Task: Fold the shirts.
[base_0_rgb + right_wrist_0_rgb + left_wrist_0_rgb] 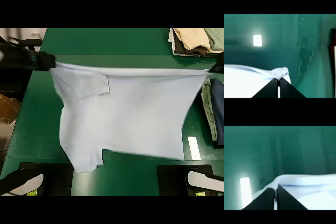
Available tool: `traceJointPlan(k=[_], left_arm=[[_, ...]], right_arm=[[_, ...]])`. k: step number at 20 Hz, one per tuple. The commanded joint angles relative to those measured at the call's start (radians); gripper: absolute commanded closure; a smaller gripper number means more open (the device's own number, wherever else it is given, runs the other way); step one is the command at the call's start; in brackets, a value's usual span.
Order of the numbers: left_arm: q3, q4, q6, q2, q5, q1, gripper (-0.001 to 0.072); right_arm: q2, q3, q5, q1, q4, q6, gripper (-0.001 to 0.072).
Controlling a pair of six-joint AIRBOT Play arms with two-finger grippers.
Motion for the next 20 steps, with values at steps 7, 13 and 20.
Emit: traceJointPlan(k=[7,13,20], left_arm=[[0.039,-0.006,-0.002,-0.273,0.246,0.005,0.0684],[-0.053,-0.006,0.035,-0.262,-0.05,0.013,0.0684],[-0.157,-0.005,0.013,-0.259,-0.101,0.013,0.0229]], right_arm=[[-0.393,0.269,-0.117,0.056,-0.015,-0.041,0.07],[-0.236,-0.104,-0.172,0.065,-0.023,-0.068,0.0699],[-0.156,-0.322,-0.27,0.056,0.148,-0.066,0.0241]])
